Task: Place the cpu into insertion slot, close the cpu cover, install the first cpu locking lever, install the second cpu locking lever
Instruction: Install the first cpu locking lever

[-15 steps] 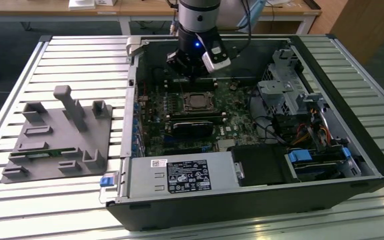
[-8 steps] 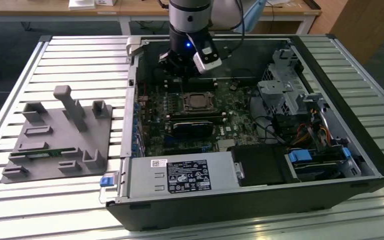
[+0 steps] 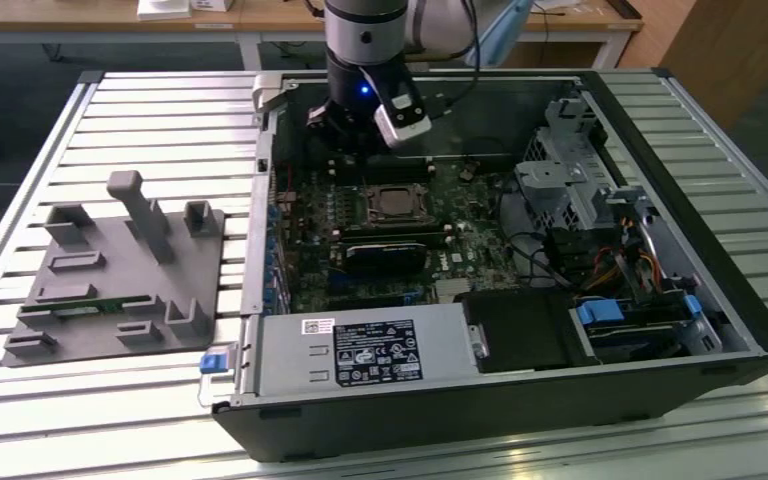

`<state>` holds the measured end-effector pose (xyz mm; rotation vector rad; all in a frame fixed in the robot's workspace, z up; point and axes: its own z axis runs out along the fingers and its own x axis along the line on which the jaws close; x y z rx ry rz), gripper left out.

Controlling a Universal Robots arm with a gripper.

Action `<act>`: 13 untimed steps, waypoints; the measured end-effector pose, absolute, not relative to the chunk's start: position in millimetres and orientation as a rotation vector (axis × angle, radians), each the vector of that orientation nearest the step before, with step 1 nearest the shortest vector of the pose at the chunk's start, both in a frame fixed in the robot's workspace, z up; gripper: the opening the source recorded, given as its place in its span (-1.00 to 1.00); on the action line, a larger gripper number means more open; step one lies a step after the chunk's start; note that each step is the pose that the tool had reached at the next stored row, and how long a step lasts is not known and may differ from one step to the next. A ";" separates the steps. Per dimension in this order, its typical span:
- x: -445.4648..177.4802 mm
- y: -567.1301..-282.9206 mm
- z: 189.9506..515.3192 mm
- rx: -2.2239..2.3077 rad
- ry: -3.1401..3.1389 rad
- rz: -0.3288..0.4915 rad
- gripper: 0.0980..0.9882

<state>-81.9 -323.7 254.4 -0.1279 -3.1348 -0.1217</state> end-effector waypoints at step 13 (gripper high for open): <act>-94.4 -312.7 254.0 -0.119 -3.135 -0.123 -0.98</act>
